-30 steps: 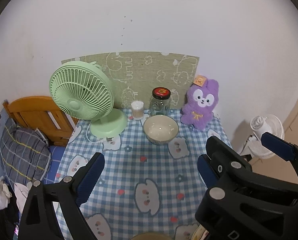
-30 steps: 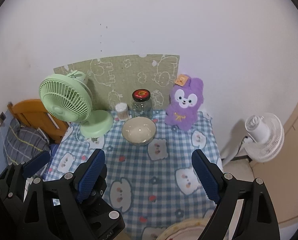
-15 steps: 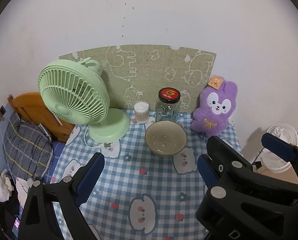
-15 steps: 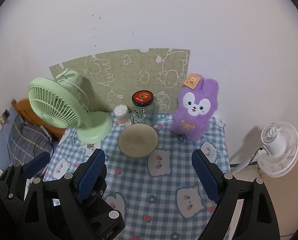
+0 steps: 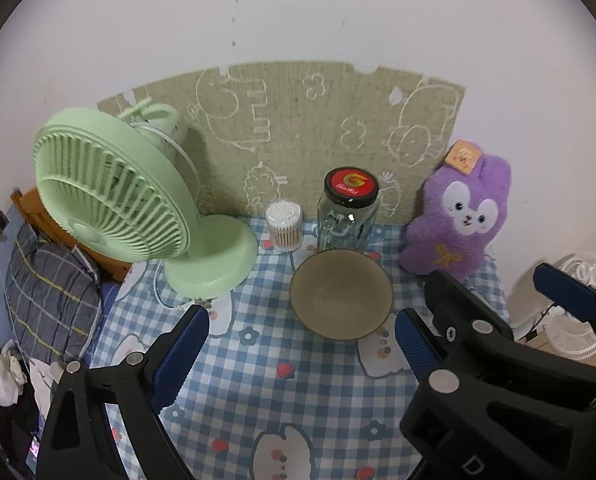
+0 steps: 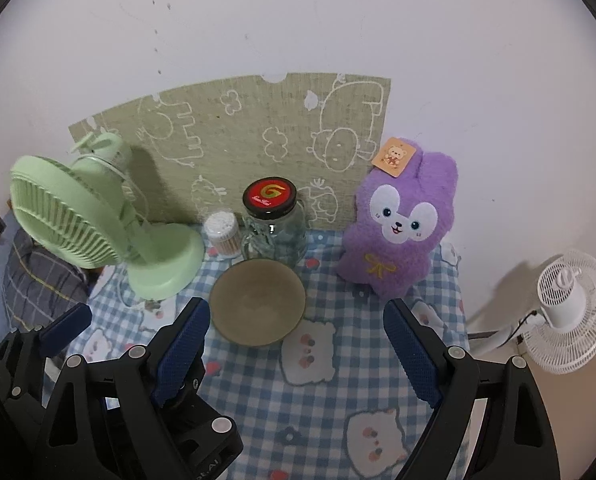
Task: Organize plates and bowls
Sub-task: 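Move both grippers to the green-rimmed bowl beside the glass jar, then close both grippers on the rim of the green-rimmed bowl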
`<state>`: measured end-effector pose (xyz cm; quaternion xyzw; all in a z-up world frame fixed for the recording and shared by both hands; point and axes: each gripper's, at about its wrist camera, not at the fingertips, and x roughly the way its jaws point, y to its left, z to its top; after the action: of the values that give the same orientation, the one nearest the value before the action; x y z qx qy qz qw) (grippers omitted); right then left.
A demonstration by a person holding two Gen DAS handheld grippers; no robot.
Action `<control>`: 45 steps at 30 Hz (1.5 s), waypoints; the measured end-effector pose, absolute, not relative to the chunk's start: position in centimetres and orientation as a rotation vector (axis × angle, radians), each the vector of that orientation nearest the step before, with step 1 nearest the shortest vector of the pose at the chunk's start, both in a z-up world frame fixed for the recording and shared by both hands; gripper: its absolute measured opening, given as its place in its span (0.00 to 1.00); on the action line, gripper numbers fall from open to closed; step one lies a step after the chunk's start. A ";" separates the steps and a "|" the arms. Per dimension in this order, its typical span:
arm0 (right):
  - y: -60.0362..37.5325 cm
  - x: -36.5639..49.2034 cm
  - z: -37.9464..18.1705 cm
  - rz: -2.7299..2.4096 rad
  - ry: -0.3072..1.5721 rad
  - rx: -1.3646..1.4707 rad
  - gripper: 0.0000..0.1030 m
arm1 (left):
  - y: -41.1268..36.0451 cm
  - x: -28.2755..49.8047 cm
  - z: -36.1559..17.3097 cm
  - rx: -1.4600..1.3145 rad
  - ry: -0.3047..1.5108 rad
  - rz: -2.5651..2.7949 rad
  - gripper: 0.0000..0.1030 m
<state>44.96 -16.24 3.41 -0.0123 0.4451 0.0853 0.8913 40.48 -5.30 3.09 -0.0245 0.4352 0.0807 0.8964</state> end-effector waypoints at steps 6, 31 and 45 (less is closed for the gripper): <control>-16.4 47.6 0.2 0.196 0.948 -0.033 0.88 | -5.5 42.8 0.4 -0.023 0.919 0.156 0.92; -16.4 52.6 -10.1 0.250 1.039 -0.027 0.58 | -5.1 48.2 -10.4 -0.042 1.056 0.209 0.59; -15.4 54.3 -12.7 0.261 1.075 -0.003 0.16 | -4.0 48.7 -12.5 -0.028 1.106 0.210 0.22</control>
<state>54.31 -15.42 -12.74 -0.0013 0.5107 0.1239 0.8508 48.74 -3.99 -12.50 -0.0133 0.5243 0.0996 0.8456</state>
